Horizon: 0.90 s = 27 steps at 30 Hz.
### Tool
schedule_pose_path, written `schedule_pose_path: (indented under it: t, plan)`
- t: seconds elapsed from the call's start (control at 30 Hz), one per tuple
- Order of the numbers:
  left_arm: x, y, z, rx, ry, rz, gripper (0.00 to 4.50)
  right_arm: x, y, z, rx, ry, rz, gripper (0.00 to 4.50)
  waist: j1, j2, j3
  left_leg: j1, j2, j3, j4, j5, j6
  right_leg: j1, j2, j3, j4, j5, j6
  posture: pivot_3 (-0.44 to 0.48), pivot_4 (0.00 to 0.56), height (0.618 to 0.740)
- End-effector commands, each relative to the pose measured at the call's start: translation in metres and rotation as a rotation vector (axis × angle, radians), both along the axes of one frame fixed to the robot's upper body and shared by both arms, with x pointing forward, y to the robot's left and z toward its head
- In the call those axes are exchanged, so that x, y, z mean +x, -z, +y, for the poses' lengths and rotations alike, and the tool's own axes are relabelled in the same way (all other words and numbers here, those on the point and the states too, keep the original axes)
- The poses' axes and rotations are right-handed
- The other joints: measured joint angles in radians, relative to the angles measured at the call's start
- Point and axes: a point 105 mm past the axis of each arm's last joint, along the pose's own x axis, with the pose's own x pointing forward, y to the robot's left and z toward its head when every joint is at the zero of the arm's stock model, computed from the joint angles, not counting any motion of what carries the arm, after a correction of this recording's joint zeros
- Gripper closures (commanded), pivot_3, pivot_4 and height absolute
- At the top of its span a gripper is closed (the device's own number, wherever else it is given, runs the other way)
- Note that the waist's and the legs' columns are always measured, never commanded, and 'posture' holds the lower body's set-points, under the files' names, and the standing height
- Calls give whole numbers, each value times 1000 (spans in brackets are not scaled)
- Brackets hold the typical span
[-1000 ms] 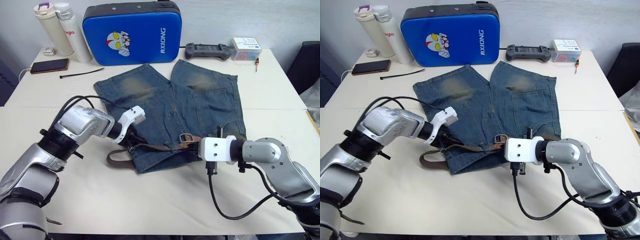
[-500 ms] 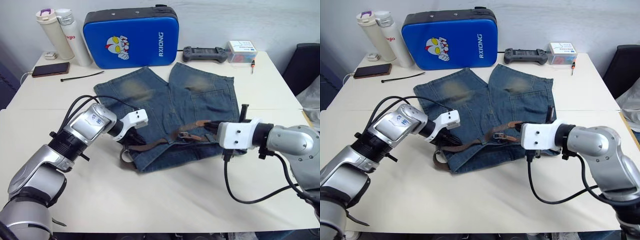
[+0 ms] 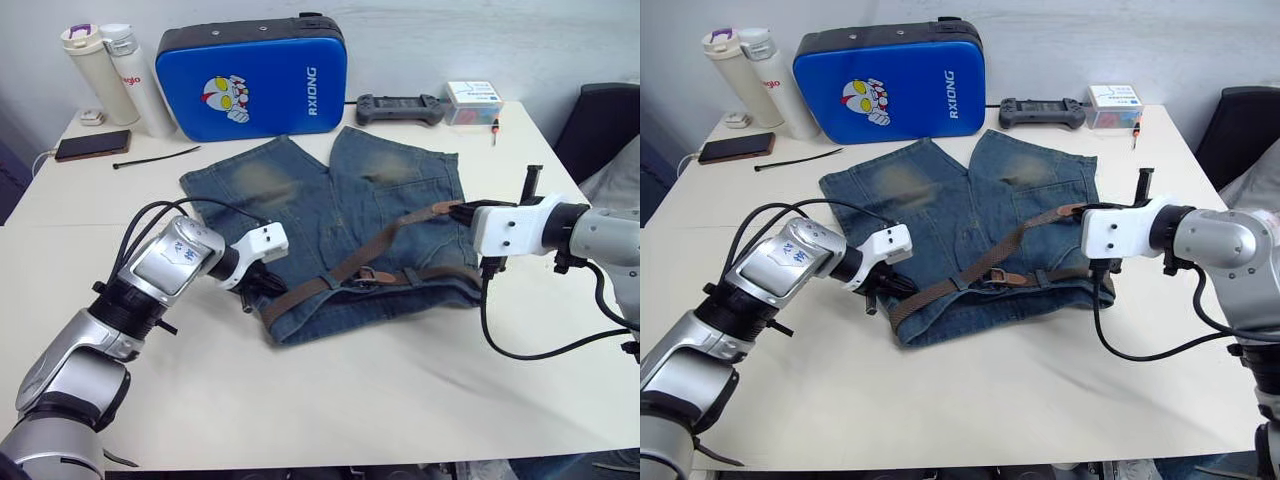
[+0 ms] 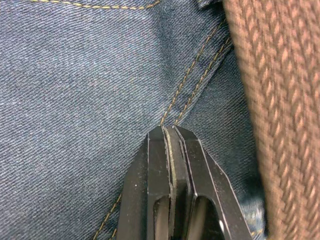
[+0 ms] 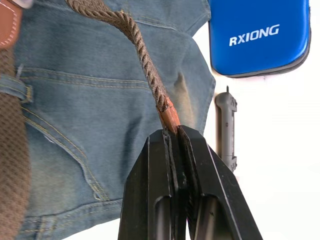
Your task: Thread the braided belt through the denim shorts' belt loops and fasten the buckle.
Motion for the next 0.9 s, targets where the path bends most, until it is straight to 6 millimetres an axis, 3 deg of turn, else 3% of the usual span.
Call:
schedule_pose_path:
  t: [0.03,0.17,0.27,0.3,0.37,0.43,0.5,0.6,0.7,0.9]
  plan:
    - [-12,28,14,60,-40,84,4461,-1,-16,2,-9,-22,-54,4500,-3,0,0,0,0,0,0,0,0,0,0,0,0,0,0,0,150,740]
    - [-4,9,7,-33,-25,-25,4461,-2,-20,8,9,-52,-41,4500,-10,0,0,0,0,0,0,0,0,0,0,0,0,0,0,0,150,740]
    - [15,-27,1,-180,-93,-145,4461,-5,-20,18,30,-83,-24,4500,-8,-1,1,0,0,0,0,0,0,0,0,0,0,0,0,0,150,740]
    - [15,-39,-1,-228,-89,-160,3836,-5,-20,19,32,-86,-20,4500,-8,-1,1,-2,0,-1,1,0,0,-1,0,-1,0,0,0,0,150,740]
    - [14,-63,-6,-290,-70,-220,3316,-6,-19,20,41,-86,-1,4500,-7,-2,1,-3,0,-1,2,0,0,-2,0,-1,1,0,0,0,150,740]
    - [12,-84,-17,-346,-40,-283,2326,-6,-18,23,53,-87,16,4500,-7,-2,1,-6,0,-1,2,2,-3,-5,0,-1,1,0,0,0,150,740]
    - [7,-94,-27,-385,-14,-303,1488,-7,-18,25,64,-87,30,4500,-3,-2,1,-11,0,-1,3,2,-3,-9,0,-1,2,0,0,0,150,740]
    - [-1,-105,-59,-446,31,-339,139,-7,-17,30,91,-80,58,4500,10,-2,1,-19,0,0,7,2,-3,-16,0,-1,5,1,1,0,150,740]
    - [-6,-108,-94,-498,40,-337,28,-7,-17,36,143,-65,97,4500,18,-2,1,-22,0,-1,11,1,-3,-18,0,-1,5,1,1,0,150,740]
    - [5,-101,-113,-473,-33,-410,28,-10,-17,39,158,-57,115,4500,13,-2,1,-23,0,0,13,1,-3,-19,0,-1,6,1,2,0,150,740]
